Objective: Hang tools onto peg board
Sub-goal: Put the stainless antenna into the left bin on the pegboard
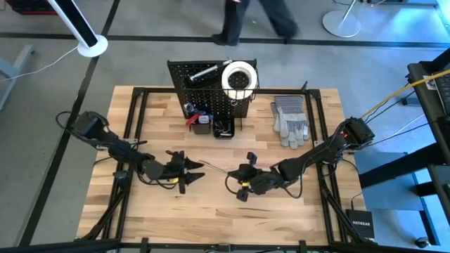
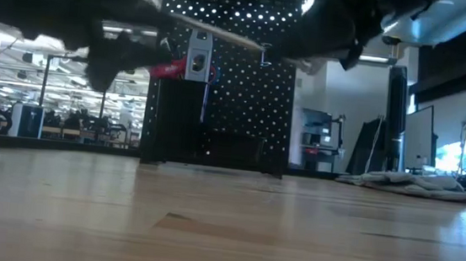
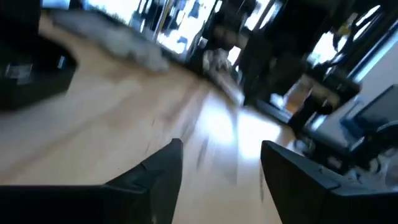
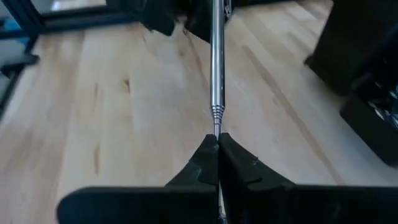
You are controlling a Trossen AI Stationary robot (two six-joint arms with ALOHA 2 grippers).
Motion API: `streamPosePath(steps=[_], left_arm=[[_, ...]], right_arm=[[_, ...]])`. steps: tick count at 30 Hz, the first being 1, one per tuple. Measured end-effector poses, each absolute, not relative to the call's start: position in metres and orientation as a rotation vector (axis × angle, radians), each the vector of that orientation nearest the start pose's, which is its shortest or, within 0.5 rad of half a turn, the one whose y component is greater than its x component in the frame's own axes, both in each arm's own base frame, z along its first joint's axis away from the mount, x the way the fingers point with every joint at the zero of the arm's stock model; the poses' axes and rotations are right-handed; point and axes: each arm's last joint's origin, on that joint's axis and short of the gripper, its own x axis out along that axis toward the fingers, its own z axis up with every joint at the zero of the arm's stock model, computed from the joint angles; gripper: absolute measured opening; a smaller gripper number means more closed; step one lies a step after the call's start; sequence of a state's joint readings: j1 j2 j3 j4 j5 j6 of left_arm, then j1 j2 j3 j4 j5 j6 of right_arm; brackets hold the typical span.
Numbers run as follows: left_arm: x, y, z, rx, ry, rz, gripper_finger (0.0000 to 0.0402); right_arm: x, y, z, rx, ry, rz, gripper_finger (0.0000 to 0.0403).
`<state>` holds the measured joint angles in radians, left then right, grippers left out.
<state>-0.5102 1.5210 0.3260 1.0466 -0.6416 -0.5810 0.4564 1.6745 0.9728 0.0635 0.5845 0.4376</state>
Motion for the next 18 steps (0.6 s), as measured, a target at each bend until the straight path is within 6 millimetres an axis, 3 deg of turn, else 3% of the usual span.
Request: streamPosePath(steps=[7, 18], left_arm=[[0.231, -0.107, 0.160, -0.393, -0.175, 0.110, 0.0184], [0.261, -0.114, 0.177, -0.261, -0.234, 0.077, 0.0180]], right_arm=[[0.326, 0.140, 0.210, 0.139, 0.406, -0.199, 0.0000], [0.330, 0.141, 0.218, 0.166, 0.333, -0.147, 0.0000]])
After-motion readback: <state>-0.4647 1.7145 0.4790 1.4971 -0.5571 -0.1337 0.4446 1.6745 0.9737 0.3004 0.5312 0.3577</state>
